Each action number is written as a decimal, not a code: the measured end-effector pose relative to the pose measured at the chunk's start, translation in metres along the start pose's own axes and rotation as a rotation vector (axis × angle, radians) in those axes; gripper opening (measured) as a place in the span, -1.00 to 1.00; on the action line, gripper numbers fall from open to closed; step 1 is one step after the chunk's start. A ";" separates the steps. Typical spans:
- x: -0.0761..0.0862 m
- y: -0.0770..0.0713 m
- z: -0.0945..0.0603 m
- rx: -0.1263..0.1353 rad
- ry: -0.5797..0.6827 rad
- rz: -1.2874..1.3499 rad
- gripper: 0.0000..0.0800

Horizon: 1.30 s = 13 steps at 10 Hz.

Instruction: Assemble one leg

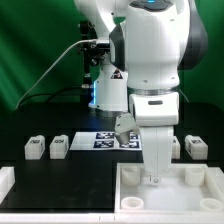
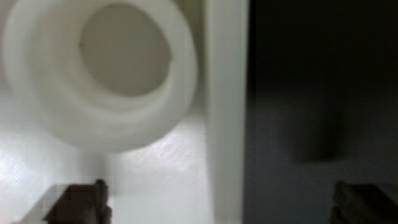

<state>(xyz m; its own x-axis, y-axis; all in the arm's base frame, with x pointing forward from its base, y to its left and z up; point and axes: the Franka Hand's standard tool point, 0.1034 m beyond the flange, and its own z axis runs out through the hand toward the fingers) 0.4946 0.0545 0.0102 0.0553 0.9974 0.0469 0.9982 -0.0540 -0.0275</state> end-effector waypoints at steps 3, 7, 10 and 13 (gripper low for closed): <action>0.000 0.000 0.000 0.000 0.000 0.000 0.62; -0.002 0.001 -0.003 -0.004 0.000 0.007 0.62; 0.016 -0.007 -0.034 -0.020 -0.005 0.193 0.62; 0.058 -0.026 -0.035 -0.003 0.021 0.602 0.62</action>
Offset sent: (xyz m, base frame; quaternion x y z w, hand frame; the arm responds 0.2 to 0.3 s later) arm 0.0000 0.0000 0.0000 0.0000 0.0000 0.0000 1.0000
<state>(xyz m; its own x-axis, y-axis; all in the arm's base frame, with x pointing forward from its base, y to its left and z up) 0.4726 0.1121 0.0489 0.6112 0.7903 0.0434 0.7914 -0.6091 -0.0528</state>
